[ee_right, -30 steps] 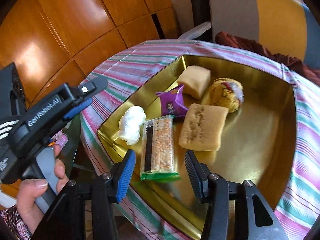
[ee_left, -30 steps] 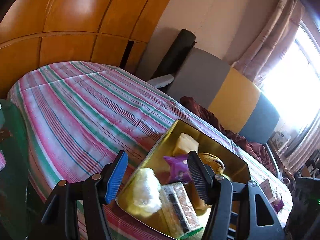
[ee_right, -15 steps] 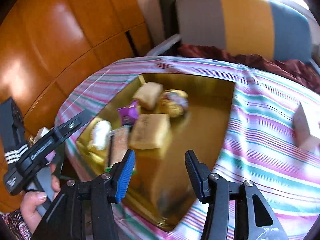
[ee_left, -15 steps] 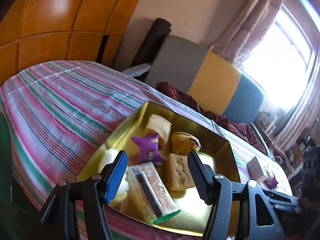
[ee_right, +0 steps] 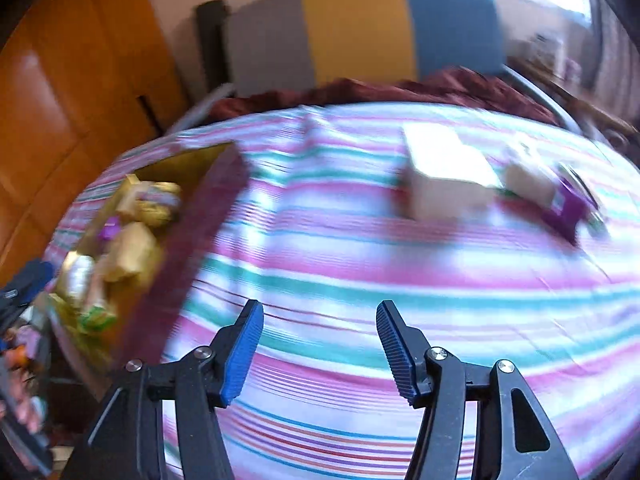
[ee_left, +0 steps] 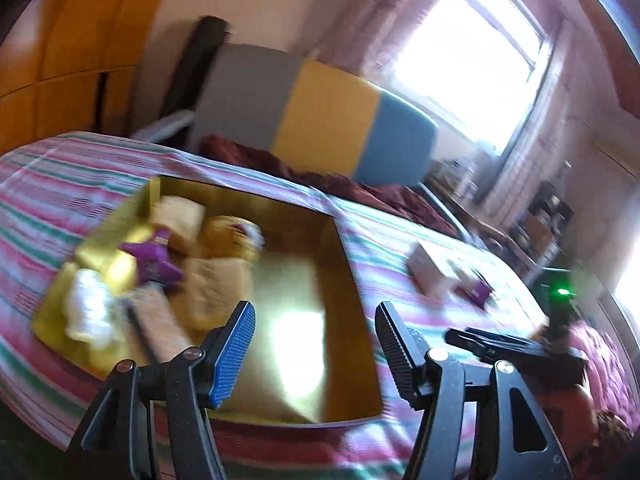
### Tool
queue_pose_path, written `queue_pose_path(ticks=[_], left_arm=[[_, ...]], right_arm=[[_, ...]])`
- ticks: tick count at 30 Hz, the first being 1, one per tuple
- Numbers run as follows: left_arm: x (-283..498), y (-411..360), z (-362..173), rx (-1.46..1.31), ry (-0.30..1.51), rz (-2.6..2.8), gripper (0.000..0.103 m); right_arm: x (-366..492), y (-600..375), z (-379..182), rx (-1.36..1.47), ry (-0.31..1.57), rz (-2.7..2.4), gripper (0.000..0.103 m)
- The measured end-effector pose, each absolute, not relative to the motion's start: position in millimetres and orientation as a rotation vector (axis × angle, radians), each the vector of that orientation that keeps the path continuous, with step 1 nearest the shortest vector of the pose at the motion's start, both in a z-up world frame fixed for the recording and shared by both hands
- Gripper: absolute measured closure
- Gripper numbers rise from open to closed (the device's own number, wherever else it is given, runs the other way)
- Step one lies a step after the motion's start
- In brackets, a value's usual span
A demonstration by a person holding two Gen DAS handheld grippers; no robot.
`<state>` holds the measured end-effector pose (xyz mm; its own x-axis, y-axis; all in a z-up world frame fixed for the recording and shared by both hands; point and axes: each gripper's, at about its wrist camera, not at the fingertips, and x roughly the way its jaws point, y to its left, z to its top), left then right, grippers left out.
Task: Organize objects
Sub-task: 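Move both tools back toward the remaining items on the bed, then grasp the purple packet with the right tool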
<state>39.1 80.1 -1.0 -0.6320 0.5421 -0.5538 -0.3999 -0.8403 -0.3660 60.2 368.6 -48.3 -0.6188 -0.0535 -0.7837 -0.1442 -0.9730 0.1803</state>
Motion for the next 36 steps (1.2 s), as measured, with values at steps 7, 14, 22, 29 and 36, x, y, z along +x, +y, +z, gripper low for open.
queue_pose_path(ticks=[7, 14, 22, 29, 36], left_arm=[[60.0, 145.9, -5.9, -0.964, -0.172, 2.242, 0.039], [81.5, 208.4, -12.3, -0.991, -0.001, 2.081, 0.039], [95.7, 232.5, -34.1, -1.074, 0.06, 2.007, 0.039], [90.4, 232.7, -44.7, -1.134, 0.057, 2.024, 0.039], [82.8, 244.3, -47.4, -1.151, 0.092, 2.032, 0.039]], right_arm=[[85.3, 444.5, -80.1, -1.288, 0.422, 2.574, 0.043], [93.4, 507.6, -79.4, -1.084, 0.442, 2.473, 0.039], [60.7, 567.7, -73.0, -0.986, 0.453, 2.401, 0.037], [36.9, 596.1, -77.1, -0.952, 0.546, 2.399, 0.037], [22.6, 598.7, -82.9, -0.954, 0.521, 2.437, 0.063]])
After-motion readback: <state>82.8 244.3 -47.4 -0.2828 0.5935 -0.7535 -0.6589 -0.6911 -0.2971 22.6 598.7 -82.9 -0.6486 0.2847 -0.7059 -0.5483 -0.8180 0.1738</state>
